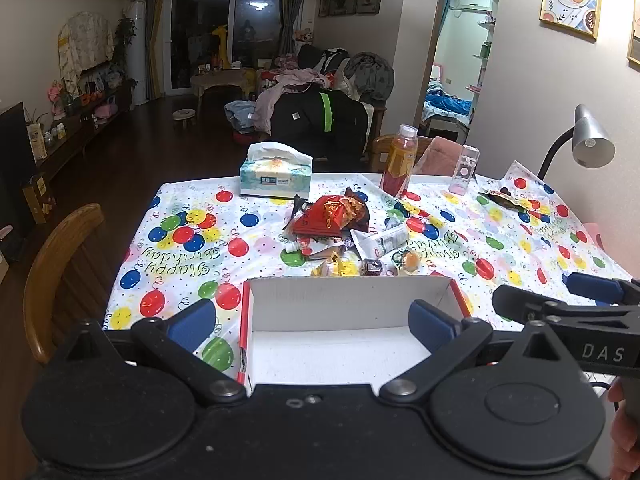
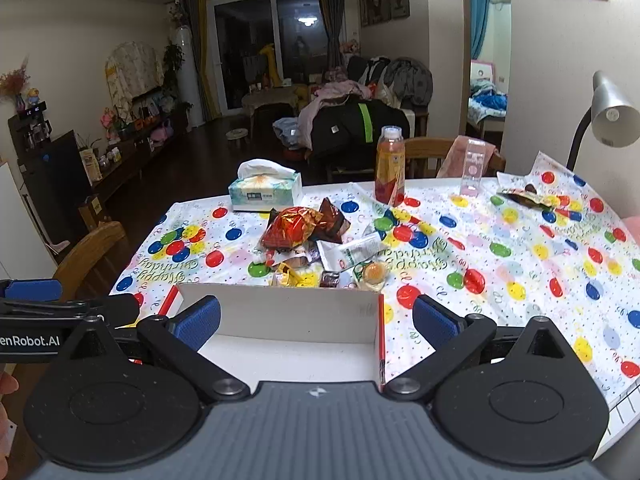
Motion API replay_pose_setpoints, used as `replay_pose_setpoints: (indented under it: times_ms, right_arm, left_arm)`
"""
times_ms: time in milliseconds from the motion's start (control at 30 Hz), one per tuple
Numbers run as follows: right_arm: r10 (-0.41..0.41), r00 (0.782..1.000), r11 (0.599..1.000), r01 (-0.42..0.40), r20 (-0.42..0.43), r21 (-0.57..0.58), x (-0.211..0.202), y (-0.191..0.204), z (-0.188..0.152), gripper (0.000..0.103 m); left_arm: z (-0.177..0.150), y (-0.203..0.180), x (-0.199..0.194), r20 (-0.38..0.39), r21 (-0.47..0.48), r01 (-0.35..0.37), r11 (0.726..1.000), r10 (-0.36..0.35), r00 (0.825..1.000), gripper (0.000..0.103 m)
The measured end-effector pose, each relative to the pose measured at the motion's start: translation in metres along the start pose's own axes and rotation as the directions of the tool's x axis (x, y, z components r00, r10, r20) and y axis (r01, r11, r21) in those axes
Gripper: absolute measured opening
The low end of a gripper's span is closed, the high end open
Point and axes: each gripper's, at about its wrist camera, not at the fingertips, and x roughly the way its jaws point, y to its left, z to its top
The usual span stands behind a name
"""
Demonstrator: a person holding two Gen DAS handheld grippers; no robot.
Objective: Organize snacks
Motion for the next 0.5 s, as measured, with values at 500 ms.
replay_pose_setpoints:
  times_ms: [500]
  right_arm:
    - [0.001,1.000,1.000,-0.001,-0.007,0.008,-0.0036,0.0022,-0.0017,0.103]
  left_arm:
    - [-0.0008,-0.0005,0.0007,0.001,-0.001,0.000,1.000,0.000,1.000,0.102]
